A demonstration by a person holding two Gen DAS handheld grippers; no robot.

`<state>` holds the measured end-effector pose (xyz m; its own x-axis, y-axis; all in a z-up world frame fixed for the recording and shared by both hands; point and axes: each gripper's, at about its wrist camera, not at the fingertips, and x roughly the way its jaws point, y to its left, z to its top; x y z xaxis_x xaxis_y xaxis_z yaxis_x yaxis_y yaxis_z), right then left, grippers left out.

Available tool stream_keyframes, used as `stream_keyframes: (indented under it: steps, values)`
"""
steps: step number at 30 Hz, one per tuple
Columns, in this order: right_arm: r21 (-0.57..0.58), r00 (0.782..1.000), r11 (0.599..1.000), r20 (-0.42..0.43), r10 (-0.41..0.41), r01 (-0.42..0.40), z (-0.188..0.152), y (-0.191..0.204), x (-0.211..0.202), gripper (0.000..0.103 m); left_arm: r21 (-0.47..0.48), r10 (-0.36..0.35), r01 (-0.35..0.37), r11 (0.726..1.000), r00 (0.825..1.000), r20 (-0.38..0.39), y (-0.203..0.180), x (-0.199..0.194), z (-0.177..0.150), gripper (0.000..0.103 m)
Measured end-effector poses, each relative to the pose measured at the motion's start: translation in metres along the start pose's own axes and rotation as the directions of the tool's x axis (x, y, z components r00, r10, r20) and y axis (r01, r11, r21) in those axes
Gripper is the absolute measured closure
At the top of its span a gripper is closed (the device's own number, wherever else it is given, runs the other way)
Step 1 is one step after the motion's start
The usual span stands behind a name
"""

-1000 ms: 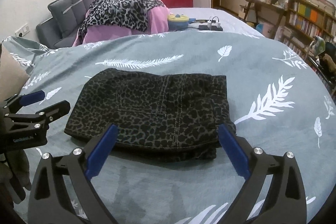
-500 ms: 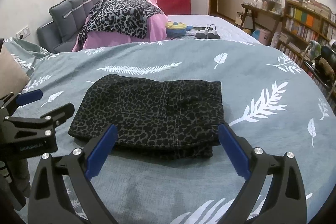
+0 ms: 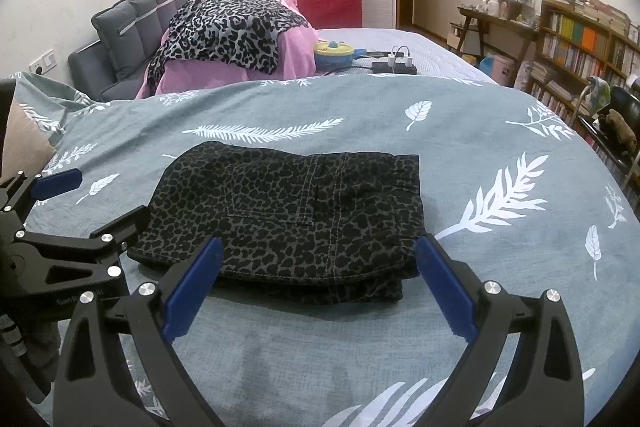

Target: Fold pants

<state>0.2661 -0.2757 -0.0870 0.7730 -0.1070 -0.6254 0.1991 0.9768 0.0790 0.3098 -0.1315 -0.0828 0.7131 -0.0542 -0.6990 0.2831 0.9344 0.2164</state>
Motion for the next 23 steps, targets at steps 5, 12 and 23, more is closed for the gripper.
stream_keyframes:
  steps: [5, 12, 23]
  values:
    - [0.0, 1.0, 1.0, -0.006, 0.0, 0.0, -0.001, 0.0, 0.001, 0.005, -0.01, -0.025, 0.025, 1.0, 1.0, -0.007, 0.001, 0.001, 0.0, 0.005]
    - [0.001, 1.0, 1.0, -0.01, 0.0, 0.0, -0.002, -0.001, 0.002, 0.005, 0.004, -0.018, 0.018, 1.0, 1.0, 0.005, -0.002, -0.001, -0.001, 0.005]
    - [0.028, 0.999, 1.0, -0.043, -0.01, 0.011, -0.013, -0.01, 0.013, 0.005, -0.028, -0.031, 0.03, 0.999, 0.998, -0.051, 0.005, 0.014, -0.006, 0.005]
